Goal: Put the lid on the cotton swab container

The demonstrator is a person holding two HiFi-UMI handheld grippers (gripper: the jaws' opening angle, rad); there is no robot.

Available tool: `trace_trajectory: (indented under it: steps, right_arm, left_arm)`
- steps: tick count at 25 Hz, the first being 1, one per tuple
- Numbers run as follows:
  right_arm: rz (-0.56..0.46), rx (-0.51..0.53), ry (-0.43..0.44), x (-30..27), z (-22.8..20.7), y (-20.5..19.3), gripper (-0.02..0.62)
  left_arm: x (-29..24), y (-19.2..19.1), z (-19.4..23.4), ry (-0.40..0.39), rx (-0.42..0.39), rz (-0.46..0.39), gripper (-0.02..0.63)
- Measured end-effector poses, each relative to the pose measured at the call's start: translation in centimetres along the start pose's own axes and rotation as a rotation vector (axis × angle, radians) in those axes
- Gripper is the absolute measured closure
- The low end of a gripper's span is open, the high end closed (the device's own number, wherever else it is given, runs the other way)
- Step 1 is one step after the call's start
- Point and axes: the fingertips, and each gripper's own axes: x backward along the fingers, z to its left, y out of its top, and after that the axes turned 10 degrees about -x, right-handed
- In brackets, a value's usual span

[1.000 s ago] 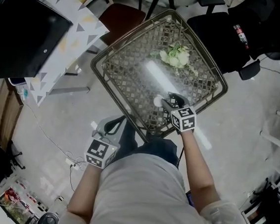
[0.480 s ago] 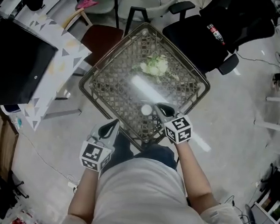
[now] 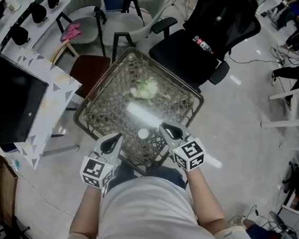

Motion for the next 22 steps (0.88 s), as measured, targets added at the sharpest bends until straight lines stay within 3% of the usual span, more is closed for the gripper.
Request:
trace_trajectory:
  steps: [13, 22]
  right_arm:
    - [-0.219, 0.054, -0.118, 7.8, 2.5, 6.6, 0.561]
    - [-0.328, 0.080, -0.200, 11.8, 4.2, 9.0, 0.561]
  left_arm:
    - [-1.9, 9.2, -1.5, -0.147, -0.137, -0.182, 0.597]
    - [-1.5, 13.2, -3.6, -0.234, -0.183, -0.269, 0.597]
